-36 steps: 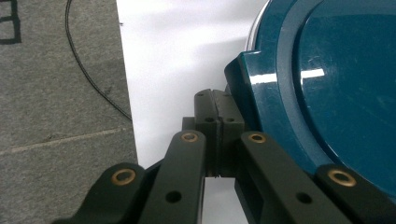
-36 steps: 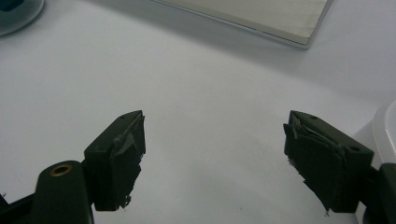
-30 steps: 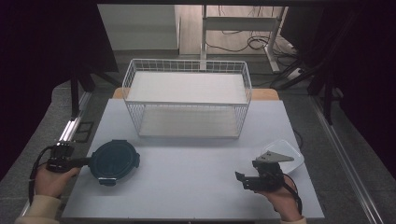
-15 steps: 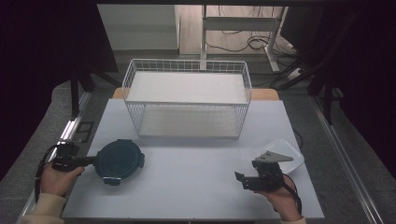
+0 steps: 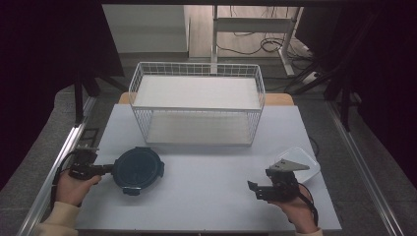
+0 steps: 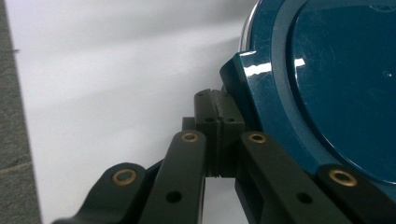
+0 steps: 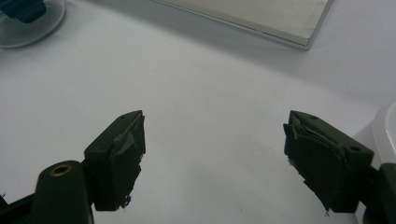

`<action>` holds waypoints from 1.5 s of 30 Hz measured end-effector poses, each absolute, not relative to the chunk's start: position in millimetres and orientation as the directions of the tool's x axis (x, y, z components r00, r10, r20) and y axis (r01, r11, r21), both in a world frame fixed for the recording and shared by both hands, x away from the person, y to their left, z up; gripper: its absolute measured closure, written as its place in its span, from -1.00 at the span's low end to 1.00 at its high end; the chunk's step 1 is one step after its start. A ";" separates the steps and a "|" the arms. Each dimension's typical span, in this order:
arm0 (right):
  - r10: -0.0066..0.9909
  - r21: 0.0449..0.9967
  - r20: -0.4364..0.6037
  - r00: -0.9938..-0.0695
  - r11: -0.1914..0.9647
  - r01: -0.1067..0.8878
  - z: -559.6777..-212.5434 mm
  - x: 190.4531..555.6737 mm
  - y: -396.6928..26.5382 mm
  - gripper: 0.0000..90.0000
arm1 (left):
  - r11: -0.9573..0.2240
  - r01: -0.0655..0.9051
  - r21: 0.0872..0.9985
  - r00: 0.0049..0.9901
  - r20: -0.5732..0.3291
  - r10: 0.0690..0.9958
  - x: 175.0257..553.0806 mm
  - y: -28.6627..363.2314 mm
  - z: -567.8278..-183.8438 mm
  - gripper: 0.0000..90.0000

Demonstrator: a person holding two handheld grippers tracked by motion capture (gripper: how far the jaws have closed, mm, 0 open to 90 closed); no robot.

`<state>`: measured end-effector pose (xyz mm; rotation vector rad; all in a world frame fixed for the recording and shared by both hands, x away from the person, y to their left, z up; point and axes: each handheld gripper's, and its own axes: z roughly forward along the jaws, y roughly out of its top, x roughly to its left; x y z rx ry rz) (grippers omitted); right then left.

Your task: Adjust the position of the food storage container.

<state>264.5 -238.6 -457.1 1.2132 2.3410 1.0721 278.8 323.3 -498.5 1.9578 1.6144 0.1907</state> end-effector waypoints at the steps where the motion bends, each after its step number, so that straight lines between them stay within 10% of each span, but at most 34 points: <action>1: 0.796 0.730 0.075 -0.601 0.367 0.576 -457.1 264.5 -238.5 -0.56 | -0.093 0.849 0.520 0.257 -0.253 0.933 279.6 321.5 -498.5 1.00; 45: 0.796 0.730 0.073 -0.601 0.368 0.576 -456.9 264.2 -238.0 -0.56 | -0.258 0.809 0.528 0.455 -0.285 0.844 289.4 218.1 -496.3 1.00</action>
